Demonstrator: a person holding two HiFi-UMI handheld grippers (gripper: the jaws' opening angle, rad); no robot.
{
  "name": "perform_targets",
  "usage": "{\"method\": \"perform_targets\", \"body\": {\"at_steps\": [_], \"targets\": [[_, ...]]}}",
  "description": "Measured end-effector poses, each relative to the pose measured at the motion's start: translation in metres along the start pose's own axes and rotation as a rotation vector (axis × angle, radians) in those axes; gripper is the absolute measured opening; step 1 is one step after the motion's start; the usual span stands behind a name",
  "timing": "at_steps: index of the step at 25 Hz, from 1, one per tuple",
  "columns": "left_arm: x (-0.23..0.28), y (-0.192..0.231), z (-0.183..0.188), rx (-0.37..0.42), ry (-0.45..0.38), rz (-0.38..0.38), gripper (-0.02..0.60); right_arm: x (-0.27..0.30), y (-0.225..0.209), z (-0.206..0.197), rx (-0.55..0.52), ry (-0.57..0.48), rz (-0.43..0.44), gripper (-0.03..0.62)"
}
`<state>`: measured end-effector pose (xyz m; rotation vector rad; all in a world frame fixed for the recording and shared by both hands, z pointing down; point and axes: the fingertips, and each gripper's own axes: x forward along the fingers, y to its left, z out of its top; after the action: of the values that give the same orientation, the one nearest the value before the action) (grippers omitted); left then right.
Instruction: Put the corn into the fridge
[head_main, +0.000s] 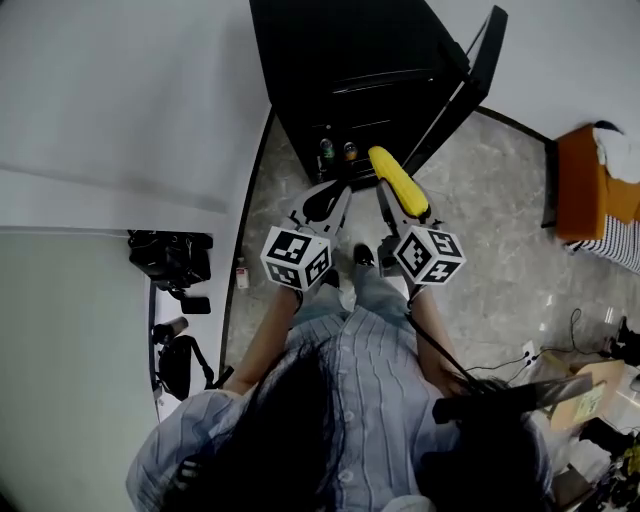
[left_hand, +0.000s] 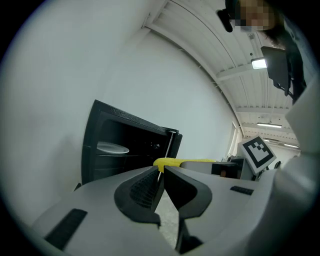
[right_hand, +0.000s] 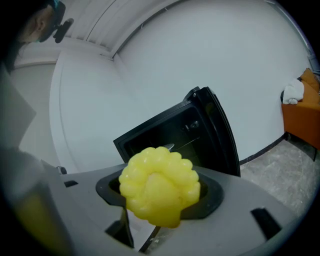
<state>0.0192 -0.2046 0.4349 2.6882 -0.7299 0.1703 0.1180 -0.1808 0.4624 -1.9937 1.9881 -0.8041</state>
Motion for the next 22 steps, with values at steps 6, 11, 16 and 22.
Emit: {"method": "perform_targets", "body": {"at_steps": [6, 11, 16, 22], "targets": [[0.023, 0.001, -0.005, 0.012, 0.032, 0.019, 0.043, 0.03, -0.031, 0.006, 0.018, 0.023, -0.002, 0.259], [0.037, 0.021, -0.006, 0.005, 0.048, 0.075, 0.043, 0.06, -0.053, 0.002, 0.011, 0.065, -0.002, 0.259], [0.051, 0.045, -0.011, -0.004, 0.07, 0.121, 0.043, 0.091, -0.072, -0.004, 0.01, 0.096, 0.003, 0.259], [0.073, 0.065, -0.019, -0.034, 0.08, 0.131, 0.043, 0.129, -0.091, -0.01, -0.016, 0.129, 0.012, 0.259]]}}
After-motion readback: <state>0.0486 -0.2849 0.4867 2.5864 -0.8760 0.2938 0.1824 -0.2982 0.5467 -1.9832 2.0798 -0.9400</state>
